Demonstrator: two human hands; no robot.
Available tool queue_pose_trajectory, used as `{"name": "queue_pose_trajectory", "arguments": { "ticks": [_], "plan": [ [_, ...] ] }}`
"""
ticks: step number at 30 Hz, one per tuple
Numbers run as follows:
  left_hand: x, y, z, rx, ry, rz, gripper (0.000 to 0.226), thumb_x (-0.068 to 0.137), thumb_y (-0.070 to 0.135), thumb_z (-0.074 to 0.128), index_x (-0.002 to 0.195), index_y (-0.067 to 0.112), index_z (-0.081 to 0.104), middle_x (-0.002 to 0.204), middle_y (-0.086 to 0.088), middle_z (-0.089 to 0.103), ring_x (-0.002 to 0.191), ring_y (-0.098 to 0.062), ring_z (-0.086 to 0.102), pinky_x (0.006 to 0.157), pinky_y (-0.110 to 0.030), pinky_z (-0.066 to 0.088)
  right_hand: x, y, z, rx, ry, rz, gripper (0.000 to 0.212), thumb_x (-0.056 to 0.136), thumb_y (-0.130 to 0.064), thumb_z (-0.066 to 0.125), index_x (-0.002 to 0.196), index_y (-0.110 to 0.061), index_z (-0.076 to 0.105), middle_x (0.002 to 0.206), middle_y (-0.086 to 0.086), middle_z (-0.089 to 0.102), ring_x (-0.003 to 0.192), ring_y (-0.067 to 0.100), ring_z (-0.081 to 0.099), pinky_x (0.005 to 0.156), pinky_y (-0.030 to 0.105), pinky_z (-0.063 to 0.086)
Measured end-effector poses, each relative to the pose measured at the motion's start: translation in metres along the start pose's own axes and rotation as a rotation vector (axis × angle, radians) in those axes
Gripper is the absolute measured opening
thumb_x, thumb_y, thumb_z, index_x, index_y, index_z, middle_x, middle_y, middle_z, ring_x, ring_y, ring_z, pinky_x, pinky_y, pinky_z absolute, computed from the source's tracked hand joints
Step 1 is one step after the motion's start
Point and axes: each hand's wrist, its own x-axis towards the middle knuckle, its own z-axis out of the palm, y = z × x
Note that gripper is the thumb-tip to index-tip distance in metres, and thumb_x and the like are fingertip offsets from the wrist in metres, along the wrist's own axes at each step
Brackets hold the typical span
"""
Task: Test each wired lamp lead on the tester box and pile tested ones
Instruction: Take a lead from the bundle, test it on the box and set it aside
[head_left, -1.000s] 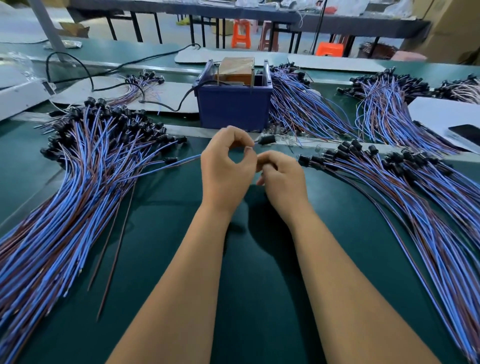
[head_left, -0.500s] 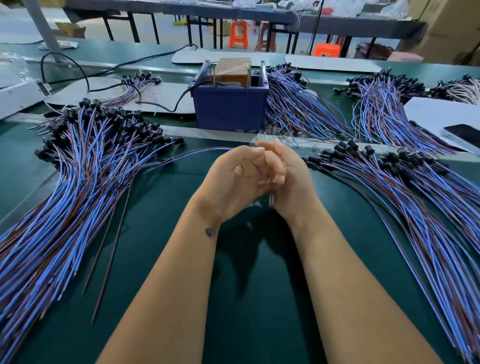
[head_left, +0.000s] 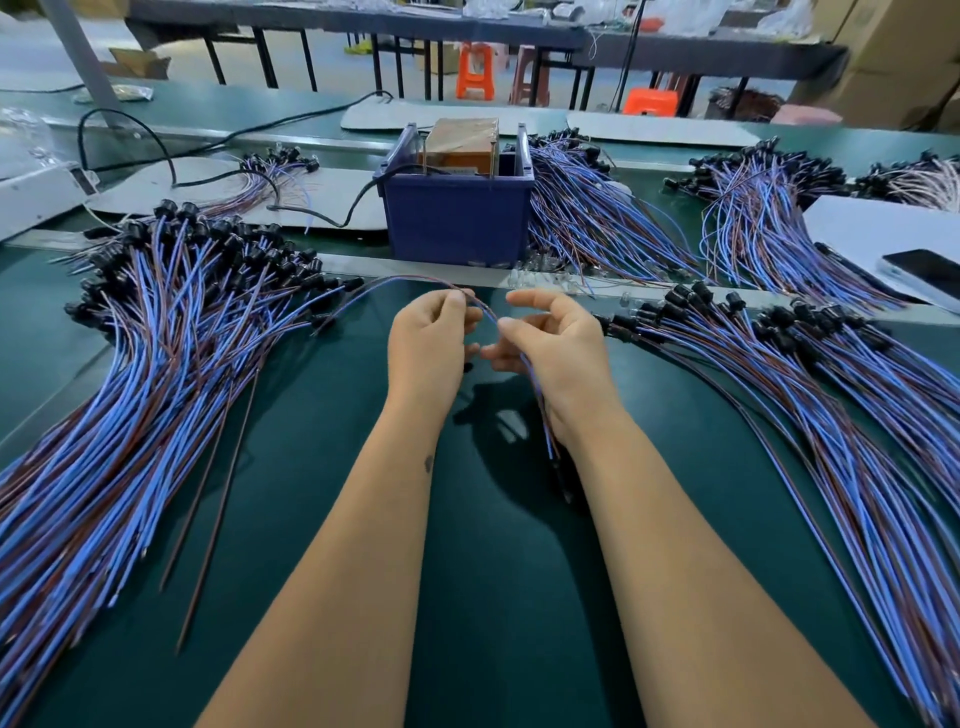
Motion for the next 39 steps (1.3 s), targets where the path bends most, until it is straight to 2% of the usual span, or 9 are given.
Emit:
{"name": "queue_pose_trajectory", "arguments": {
  "ticks": [4,7,10,16,19,23,28,33,39],
  "plan": [
    [-0.002,0.003,-0.002,0.003,-0.033,0.013,0.016,0.089,0.025,0.059,0.079,0.023,0.072,0.079,0.0,0.068,0.076,-0.019,0.063,0.078,-0.049,0.058,-0.003,0.0,0.004,-0.151,-0.073,0.032,0.014,0.09,0.0,0.062,0.085,-0.013,0.061,0.062,0.001,0.063,0.051,0.019,0.06,0.044,0.021,0.047],
    [-0.007,0.006,0.0,0.045,-0.108,0.049,0.015,0.077,0.03,0.06,0.075,0.02,0.07,0.074,-0.008,0.064,0.068,-0.022,0.056,0.074,-0.054,0.055,-0.003,0.002,0.006,-0.187,-0.058,0.009,0.013,0.092,-0.002,0.059,0.082,-0.01,0.058,0.063,0.004,0.059,0.051,0.02,0.053,0.042,0.021,0.044],
    [-0.009,0.005,0.001,0.038,-0.158,0.076,0.013,0.08,0.029,0.063,0.075,0.022,0.072,0.072,-0.007,0.067,0.063,-0.023,0.058,0.074,-0.058,0.054,-0.002,0.002,0.006,-0.203,-0.034,-0.007,0.013,0.094,-0.005,0.057,0.082,-0.009,0.059,0.059,0.001,0.059,0.043,0.009,0.05,0.042,0.019,0.042],
    [-0.01,0.003,0.001,0.053,-0.137,0.045,0.015,0.087,0.026,0.064,0.083,0.017,0.075,0.074,-0.012,0.071,0.067,-0.029,0.06,0.079,-0.064,0.054,-0.002,0.003,0.006,-0.242,-0.043,-0.005,0.02,0.095,-0.008,0.056,0.079,-0.013,0.067,0.047,-0.008,0.055,0.038,0.009,0.047,0.04,0.018,0.037],
    [-0.009,0.004,0.001,0.096,-0.058,0.038,0.016,0.088,0.023,0.063,0.075,0.019,0.072,0.068,-0.001,0.069,0.068,-0.023,0.062,0.08,-0.057,0.056,-0.001,0.004,0.006,-0.247,-0.039,0.012,0.019,0.093,-0.008,0.058,0.076,-0.012,0.064,0.047,-0.009,0.054,0.039,0.01,0.046,0.042,0.02,0.038],
    [-0.006,0.003,0.001,0.09,0.006,0.004,0.017,0.088,0.025,0.063,0.074,0.016,0.068,0.066,0.001,0.061,0.069,-0.033,0.063,0.076,-0.045,0.058,0.0,0.004,0.005,-0.18,0.001,0.034,0.021,0.089,-0.005,0.056,0.07,-0.012,0.057,0.059,-0.001,0.056,0.043,0.009,0.05,0.042,0.017,0.039],
    [-0.003,-0.001,0.0,0.145,0.007,0.036,0.017,0.093,0.023,0.058,0.079,0.019,0.067,0.058,0.012,0.064,0.054,-0.006,0.057,0.063,-0.029,0.049,0.004,0.005,0.004,-0.064,0.061,0.077,0.018,0.086,-0.006,0.053,0.071,-0.015,0.055,0.074,0.006,0.069,0.045,0.012,0.049,0.041,0.019,0.036],
    [-0.003,0.0,-0.002,0.106,-0.011,0.041,0.02,0.101,0.017,0.047,0.087,0.019,0.063,0.058,0.011,0.066,0.055,-0.006,0.062,0.057,-0.02,0.054,0.005,0.003,-0.001,-0.046,0.201,0.077,0.014,0.084,-0.007,0.053,0.071,-0.012,0.05,0.064,-0.001,0.07,0.04,0.01,0.046,0.04,0.018,0.034],
    [-0.001,-0.001,-0.004,0.176,0.022,0.062,0.026,0.1,0.021,0.046,0.084,0.027,0.066,0.057,0.008,0.046,0.051,-0.007,0.039,0.049,-0.019,0.036,0.004,0.004,-0.003,-0.152,0.169,0.045,0.016,0.082,-0.002,0.06,0.073,-0.012,0.053,0.058,0.0,0.061,0.04,0.008,0.042,0.043,0.019,0.034]
  ]
}}
